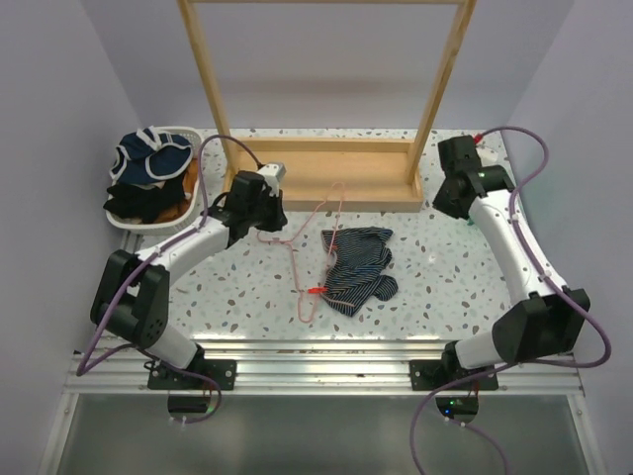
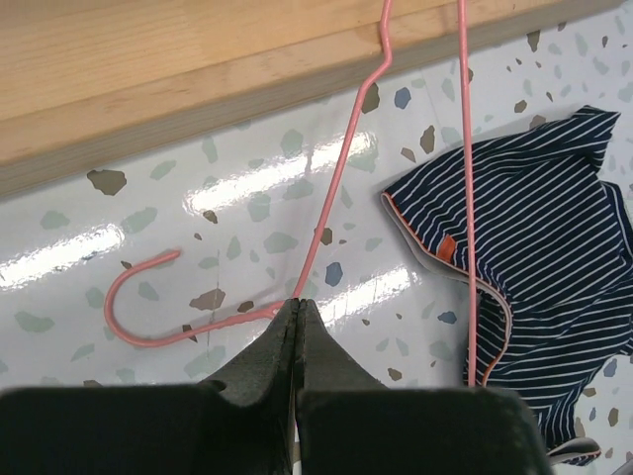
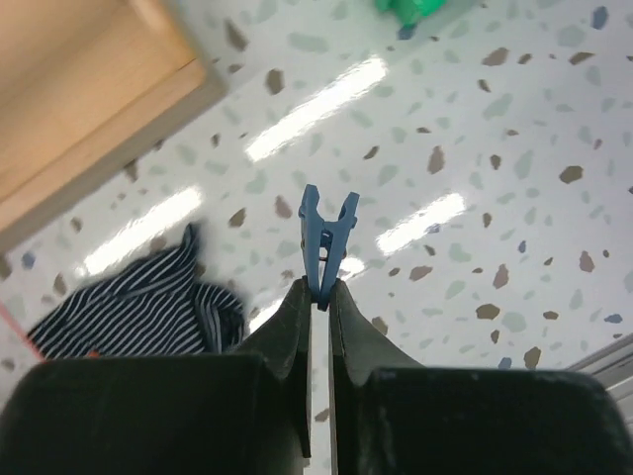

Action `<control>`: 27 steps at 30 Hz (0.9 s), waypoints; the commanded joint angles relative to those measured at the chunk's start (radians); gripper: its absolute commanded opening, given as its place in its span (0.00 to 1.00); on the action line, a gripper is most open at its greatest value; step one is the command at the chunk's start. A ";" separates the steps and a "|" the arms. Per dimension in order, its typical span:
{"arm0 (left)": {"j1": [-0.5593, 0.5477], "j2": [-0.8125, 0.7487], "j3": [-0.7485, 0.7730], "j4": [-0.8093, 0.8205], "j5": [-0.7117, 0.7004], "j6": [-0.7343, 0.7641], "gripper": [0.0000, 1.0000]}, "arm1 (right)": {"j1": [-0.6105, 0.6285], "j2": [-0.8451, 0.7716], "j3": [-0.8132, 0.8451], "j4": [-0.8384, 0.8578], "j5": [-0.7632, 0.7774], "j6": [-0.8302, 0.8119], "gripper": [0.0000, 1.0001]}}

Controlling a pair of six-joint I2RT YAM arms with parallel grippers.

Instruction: Remove the underwear clipped to the hanger

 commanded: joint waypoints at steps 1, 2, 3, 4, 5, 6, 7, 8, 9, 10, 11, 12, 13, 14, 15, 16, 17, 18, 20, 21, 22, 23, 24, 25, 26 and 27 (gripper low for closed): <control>0.004 -0.038 0.003 -0.007 0.016 -0.036 0.00 | -0.121 0.041 -0.065 0.135 0.048 0.015 0.00; 0.006 -0.033 0.008 -0.014 0.018 -0.036 0.00 | -0.173 0.052 -0.055 0.178 0.046 0.016 0.00; 0.005 -0.029 0.012 -0.017 0.021 -0.036 0.00 | -0.198 0.064 -0.044 0.193 0.045 0.019 0.00; 0.004 -0.024 0.025 -0.024 0.024 -0.033 0.00 | -0.220 0.092 -0.032 0.207 0.049 0.030 0.00; 0.004 -0.010 0.032 -0.031 0.026 -0.033 0.00 | -0.226 0.102 -0.015 0.244 0.075 0.035 0.00; 0.004 -0.006 0.040 -0.046 0.029 -0.032 0.00 | -0.284 0.113 -0.010 0.264 0.077 0.041 0.00; 0.004 -0.004 0.045 -0.047 0.035 -0.033 0.00 | -0.304 0.130 -0.012 0.290 0.072 0.053 0.00; 0.004 -0.004 0.045 -0.045 0.036 -0.036 0.00 | -0.321 0.135 -0.024 0.354 0.069 0.053 0.00; 0.004 -0.006 0.043 -0.039 0.038 -0.039 0.00 | -0.347 0.142 -0.032 0.385 0.075 0.056 0.00; 0.004 -0.007 0.039 -0.034 0.039 -0.047 0.00 | -0.359 0.161 -0.039 0.422 0.068 0.055 0.00; 0.004 -0.010 0.035 -0.030 0.041 -0.049 0.00 | -0.372 0.173 -0.044 0.475 0.057 0.056 0.00; 0.004 -0.010 0.035 -0.025 0.041 -0.050 0.00 | -0.393 0.187 -0.044 0.500 0.043 0.056 0.00; 0.004 -0.007 0.037 -0.024 0.041 -0.053 0.00 | -0.402 0.202 -0.042 0.521 0.037 0.059 0.00; 0.004 -0.007 0.038 -0.019 0.041 -0.055 0.00 | -0.421 0.239 -0.029 0.552 0.028 0.059 0.00; 0.004 -0.004 0.038 -0.017 0.042 -0.056 0.00 | -0.427 0.256 -0.021 0.568 0.013 0.059 0.00; 0.004 0.000 0.043 -0.016 0.041 -0.055 0.00 | -0.435 0.277 -0.010 0.584 -0.003 0.053 0.00; 0.004 0.013 0.046 -0.013 0.042 -0.056 0.00 | -0.450 0.320 0.022 0.585 -0.011 0.055 0.00; 0.004 0.019 0.051 -0.014 0.038 -0.056 0.00 | -0.458 0.346 0.042 0.585 -0.021 0.059 0.04; 0.004 0.043 0.063 -0.017 0.038 -0.050 0.00 | -0.484 0.385 0.085 0.594 -0.093 0.067 0.13; 0.004 0.051 0.068 -0.017 0.039 -0.049 0.00 | -0.490 0.427 0.100 0.595 -0.122 0.068 0.17; 0.004 0.063 0.075 -0.017 0.035 -0.046 0.00 | -0.494 0.443 0.119 0.589 -0.156 0.065 0.26; 0.004 0.069 0.078 -0.014 0.030 -0.041 0.00 | -0.499 0.460 0.143 0.592 -0.173 0.062 0.30; 0.004 0.074 0.081 -0.007 0.027 -0.038 0.00 | -0.499 0.477 0.154 0.591 -0.184 0.058 0.35; 0.006 0.082 0.088 -0.004 0.019 -0.026 0.00 | -0.499 0.483 0.165 0.589 -0.190 0.053 0.47; 0.008 0.100 0.095 -0.005 0.016 -0.019 0.00 | -0.501 0.489 0.184 0.582 -0.202 0.049 0.53; 0.008 0.109 0.104 -0.007 0.016 -0.009 0.00 | -0.501 0.492 0.192 0.578 -0.202 0.045 0.57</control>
